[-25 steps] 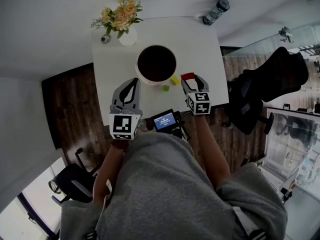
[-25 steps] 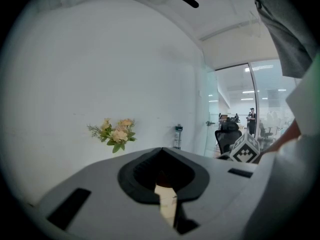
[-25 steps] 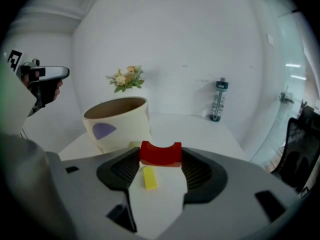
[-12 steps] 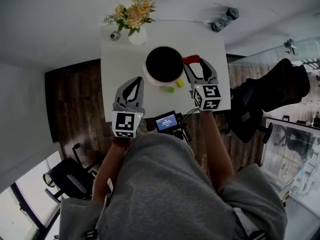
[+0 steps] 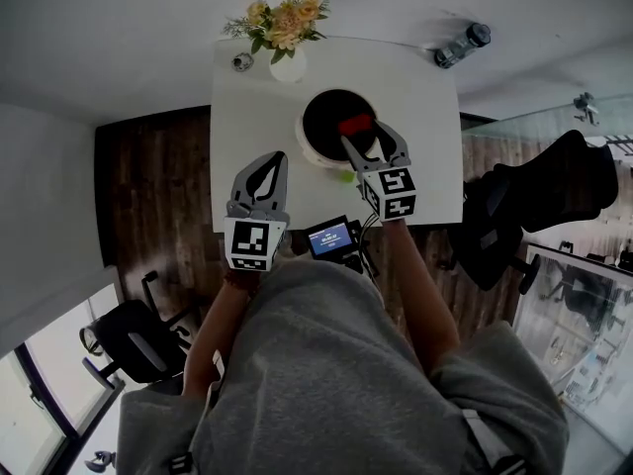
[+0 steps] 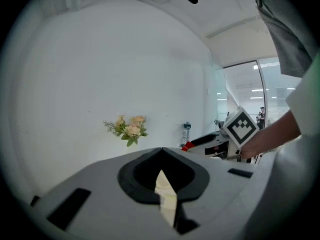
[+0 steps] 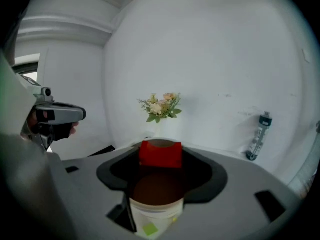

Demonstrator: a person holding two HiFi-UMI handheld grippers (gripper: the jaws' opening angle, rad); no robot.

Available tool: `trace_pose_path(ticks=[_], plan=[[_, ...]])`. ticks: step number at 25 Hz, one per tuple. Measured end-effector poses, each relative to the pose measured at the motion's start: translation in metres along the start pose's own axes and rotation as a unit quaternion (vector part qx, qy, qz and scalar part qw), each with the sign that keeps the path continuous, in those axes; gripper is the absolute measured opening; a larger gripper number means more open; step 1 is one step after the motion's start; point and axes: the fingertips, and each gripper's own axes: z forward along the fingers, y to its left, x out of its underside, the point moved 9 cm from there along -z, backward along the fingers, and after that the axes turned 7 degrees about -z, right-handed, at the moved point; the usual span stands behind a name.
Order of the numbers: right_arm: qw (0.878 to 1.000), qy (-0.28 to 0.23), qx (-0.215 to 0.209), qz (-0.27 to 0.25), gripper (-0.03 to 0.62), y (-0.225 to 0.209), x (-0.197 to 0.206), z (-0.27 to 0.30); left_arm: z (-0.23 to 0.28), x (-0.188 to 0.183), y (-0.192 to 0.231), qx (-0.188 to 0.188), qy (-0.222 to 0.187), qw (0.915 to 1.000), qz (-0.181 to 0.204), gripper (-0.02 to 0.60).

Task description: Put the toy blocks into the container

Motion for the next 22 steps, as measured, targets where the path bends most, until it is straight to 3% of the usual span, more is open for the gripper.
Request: trace_pose_path(ticks=[22], plan=[[1.000, -0.001, 0.003, -0.011, 0.267, 0.010, 0.002, 0.008, 0.004, 0.005, 0.009, 0.001, 0.007, 1.0000, -0.002, 0.008]])
